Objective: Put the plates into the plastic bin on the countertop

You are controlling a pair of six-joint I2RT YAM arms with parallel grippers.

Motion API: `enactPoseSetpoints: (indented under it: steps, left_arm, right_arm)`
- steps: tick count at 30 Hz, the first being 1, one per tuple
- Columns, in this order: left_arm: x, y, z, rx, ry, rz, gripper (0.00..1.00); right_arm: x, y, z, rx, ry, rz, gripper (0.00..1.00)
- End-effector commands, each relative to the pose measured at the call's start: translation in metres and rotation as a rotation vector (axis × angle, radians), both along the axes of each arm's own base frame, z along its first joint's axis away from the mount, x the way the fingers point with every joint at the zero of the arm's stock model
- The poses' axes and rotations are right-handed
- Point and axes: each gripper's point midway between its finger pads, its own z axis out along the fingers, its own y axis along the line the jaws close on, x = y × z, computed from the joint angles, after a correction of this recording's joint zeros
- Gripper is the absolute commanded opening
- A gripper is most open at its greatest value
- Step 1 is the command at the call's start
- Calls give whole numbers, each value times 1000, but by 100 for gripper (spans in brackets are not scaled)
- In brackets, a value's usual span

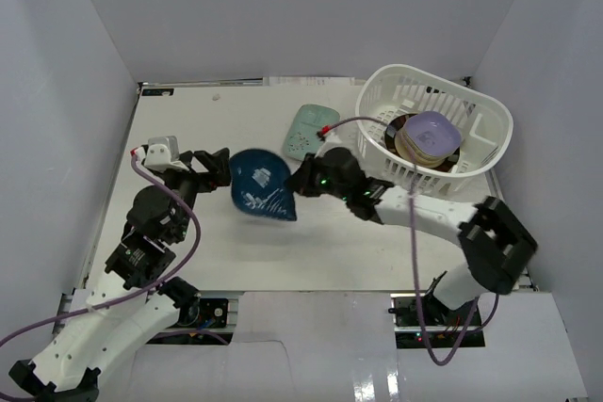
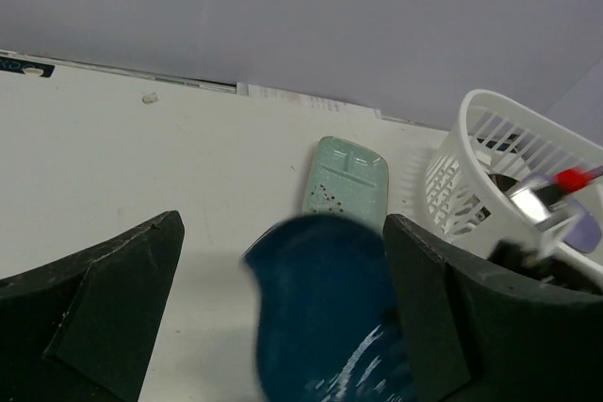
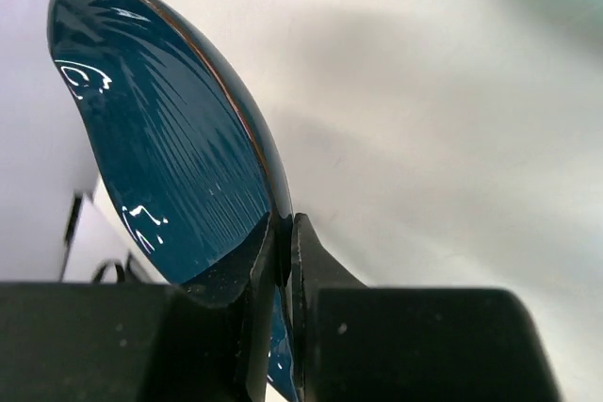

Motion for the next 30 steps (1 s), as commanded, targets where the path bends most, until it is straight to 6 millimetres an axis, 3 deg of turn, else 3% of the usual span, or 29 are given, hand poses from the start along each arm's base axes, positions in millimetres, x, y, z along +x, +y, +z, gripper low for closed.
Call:
enactPoseSetpoints:
  steps: [1,2,3,4,5,6,7,8,9,12,17,19,20,22,23,24,26,27,30]
  left_arm:
    - [10,-19,-11,24,61,-61,98]
    - [12,-24,-17,29,88,-77,98]
    - [19,-32,-26,48,127,-93,98]
    - [20,-41,-33,55,159,-130,98]
    - [22,-46,-39,61,185,-148,98]
    - [28,-53,-48,71,225,-160,98]
    - [30,-59,-54,71,247,-179,98]
    - [29,-68,-60,72,279,-221,98]
    - [33,-77,-69,55,323,-240,98]
    - [34,-98,-82,12,400,-318,98]
    - [46,-127,-119,-79,576,-350,98]
    - [53,-136,-125,-149,602,-341,98]
    - [57,-138,-143,-152,634,-326,98]
    - [69,-136,-157,-166,642,-261,98]
    - [78,-136,-175,-147,677,-229,98]
    - [85,-133,-182,-139,689,-201,98]
    - [107,-129,-201,-112,725,-139,98]
    - [113,-129,-207,-102,733,-127,98]
    - [138,-128,-222,-97,750,-113,98]
  right_arm:
    - [69,-92,114,137,-287,-256,8]
    - [77,-117,116,109,-287,-305,8]
    - [96,-163,133,111,-325,-402,8]
    - [106,-189,140,92,-350,-448,8]
    - [112,-211,134,49,-324,-487,8]
    - [126,-251,136,37,-315,-548,8]
    - [133,-272,143,36,-321,-582,8]
    - [138,-290,140,21,-319,-612,8]
    - [147,-328,132,-12,-295,-709,8]
    - [157,-381,115,-19,-243,-815,8]
    - [172,-427,76,-85,-156,-929,8]
    - [178,-436,70,-78,-133,-946,8]
    - [182,-440,73,-70,-135,-947,8]
    - [188,-439,60,-60,-91,-932,8]
    - [190,-439,58,-56,-87,-933,12]
    - [189,-440,51,-60,-71,-942,31]
    - [188,-441,48,-58,-58,-952,56]
    - [187,-440,51,-54,-67,-948,74]
    - [184,-432,76,-12,-134,-918,90]
